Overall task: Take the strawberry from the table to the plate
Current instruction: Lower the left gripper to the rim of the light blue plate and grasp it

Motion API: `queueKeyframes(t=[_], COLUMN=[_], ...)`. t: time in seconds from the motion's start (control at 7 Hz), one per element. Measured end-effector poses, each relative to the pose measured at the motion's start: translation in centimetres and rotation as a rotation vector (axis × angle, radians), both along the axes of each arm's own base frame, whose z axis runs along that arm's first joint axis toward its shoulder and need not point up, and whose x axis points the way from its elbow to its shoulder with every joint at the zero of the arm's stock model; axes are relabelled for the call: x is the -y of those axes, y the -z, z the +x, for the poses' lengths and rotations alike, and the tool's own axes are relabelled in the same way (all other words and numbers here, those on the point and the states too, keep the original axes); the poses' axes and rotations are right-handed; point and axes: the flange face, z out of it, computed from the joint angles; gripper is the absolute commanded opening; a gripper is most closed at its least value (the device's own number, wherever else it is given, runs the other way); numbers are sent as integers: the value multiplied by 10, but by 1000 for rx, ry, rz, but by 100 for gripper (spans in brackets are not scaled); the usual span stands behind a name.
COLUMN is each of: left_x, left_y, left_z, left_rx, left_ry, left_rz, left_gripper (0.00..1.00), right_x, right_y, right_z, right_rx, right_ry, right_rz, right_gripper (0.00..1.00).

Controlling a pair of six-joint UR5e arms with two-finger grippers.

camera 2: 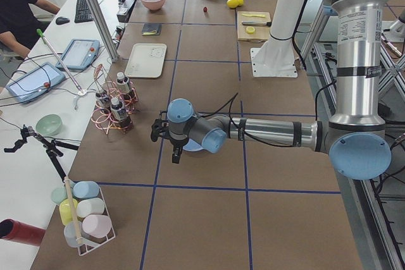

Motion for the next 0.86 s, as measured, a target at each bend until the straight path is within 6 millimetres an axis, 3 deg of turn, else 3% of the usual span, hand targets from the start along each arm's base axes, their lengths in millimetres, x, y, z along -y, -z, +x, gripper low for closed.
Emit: queueKeyframes(t=[0.29, 0.43, 0.57, 0.86], left_x=[-32, -37, -37, -33], left_y=[-22, -32, -36, -34], left_z=[47, 64, 74, 86], left_rx=[-39, -32, -28, -31], left_ry=[40, 60, 76, 87], left_rz=[-29, -31, -33, -40], left_gripper=[99, 97, 90, 63], right_x=[0, 1, 0, 0], right_y=[2, 3, 3, 3], right_z=[0, 0, 0, 0], right_rx=[0, 0, 1, 1], right_ry=[0, 0, -1, -2], right_rz=[5, 6, 6, 6], right_gripper=[100, 100, 100, 100])
